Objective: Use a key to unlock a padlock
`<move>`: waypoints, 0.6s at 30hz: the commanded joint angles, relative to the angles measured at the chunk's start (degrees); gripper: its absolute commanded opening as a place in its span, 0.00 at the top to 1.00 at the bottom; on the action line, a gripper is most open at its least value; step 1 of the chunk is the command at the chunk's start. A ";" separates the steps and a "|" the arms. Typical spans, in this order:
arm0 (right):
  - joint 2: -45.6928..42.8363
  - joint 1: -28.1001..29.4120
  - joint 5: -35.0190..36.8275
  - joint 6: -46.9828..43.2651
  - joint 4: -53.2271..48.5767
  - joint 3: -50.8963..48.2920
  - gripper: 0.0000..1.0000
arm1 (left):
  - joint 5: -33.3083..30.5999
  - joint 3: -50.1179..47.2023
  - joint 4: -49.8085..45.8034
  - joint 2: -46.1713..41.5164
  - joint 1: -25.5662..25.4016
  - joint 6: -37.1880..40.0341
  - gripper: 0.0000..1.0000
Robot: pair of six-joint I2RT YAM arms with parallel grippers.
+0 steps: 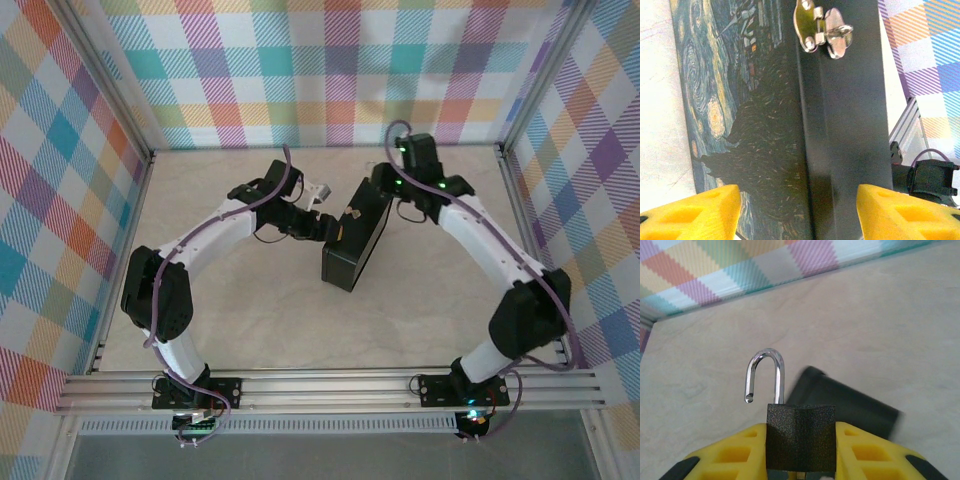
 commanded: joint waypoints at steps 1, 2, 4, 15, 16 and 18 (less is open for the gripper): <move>-4.19 -3.97 -2.83 0.67 0.03 -5.61 0.70 | -0.60 2.92 -2.04 -2.87 0.72 -0.63 0.37; -5.17 -5.36 -3.53 0.78 0.03 -7.68 0.68 | -1.16 3.07 -2.08 -2.97 0.96 -0.76 0.36; -6.44 -8.16 -4.82 0.49 -0.40 -11.93 0.65 | -2.86 3.02 -1.75 -3.58 1.56 -1.30 0.36; 0.55 -12.93 -7.96 0.35 4.96 -24.87 0.61 | -8.77 2.40 -2.42 -6.62 5.11 -1.99 0.35; 1.36 -12.96 -7.75 0.20 5.30 -25.07 0.61 | -8.79 2.27 -2.59 -6.92 5.33 -1.92 0.35; 2.86 -13.07 -7.63 -0.18 5.44 -25.25 0.60 | -9.02 1.63 -2.71 -7.70 5.71 -1.83 0.35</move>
